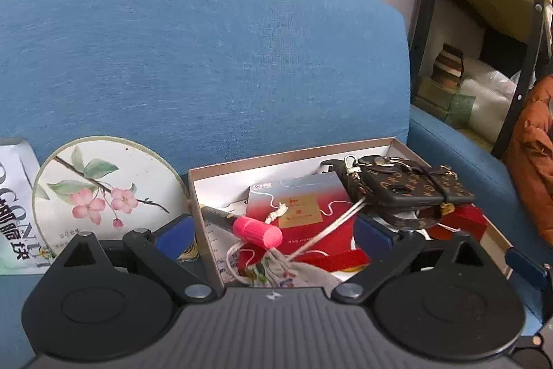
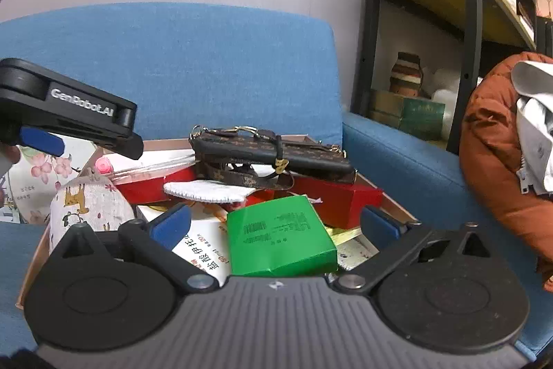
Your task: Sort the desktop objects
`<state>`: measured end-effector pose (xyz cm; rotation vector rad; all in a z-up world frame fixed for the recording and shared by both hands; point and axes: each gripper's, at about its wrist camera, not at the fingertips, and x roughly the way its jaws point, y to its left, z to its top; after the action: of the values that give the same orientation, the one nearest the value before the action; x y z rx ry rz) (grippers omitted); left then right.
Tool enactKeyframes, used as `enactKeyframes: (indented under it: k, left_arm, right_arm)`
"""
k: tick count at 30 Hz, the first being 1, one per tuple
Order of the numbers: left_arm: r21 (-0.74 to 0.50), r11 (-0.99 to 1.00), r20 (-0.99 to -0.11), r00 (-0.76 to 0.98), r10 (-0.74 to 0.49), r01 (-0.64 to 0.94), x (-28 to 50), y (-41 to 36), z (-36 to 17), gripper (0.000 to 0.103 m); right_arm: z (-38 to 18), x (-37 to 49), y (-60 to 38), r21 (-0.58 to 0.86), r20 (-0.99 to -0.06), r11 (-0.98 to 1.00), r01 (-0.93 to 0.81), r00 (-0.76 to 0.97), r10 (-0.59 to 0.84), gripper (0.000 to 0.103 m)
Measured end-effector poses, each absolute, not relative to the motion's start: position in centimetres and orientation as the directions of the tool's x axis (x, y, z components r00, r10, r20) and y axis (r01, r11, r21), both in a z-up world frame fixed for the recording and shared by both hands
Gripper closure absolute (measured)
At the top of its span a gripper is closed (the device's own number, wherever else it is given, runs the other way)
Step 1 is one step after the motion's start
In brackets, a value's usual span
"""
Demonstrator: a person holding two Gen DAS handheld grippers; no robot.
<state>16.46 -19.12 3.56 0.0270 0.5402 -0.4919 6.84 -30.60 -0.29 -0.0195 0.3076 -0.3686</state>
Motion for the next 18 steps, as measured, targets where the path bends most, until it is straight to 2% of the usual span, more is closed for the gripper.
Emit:
enactKeyframes:
  k: [6,10,14,18]
  left_arm:
    - [-0.121,0.895,-0.489,0.759,-0.429,0.428,14.1,-17.5,4.6,0.002]
    - [-0.163,0.899,-0.496,0.754,-0.431,0.407,11.5,-15.9,5.4,0.0]
    - [-0.106,0.918,-0.491,0.782,-0.382,0.382,8.0,-15.0,5.5,0.0]
    - [-0.001,0.934,-0.547,0.782,-0.3,0.358,4.8,-15.7,4.3,0.0]
  right_arm:
    - [0.7,6.0,-30.6,-0.054,-0.271,0.942,0.331,0.903,-0.333,0.002]
    - [2.0,4.5,-31.2,0.01,-0.256,0.948,0.317,0.917,-0.304,0.002]
    - [2.6,2.5,-31.5,0.022,-0.34,0.957,0.288,0.903,-0.264,0.002]
    - [2.3,-0.7,-31.2,0.029,-0.421,0.959,0.281,0.874,-0.243,0.002]
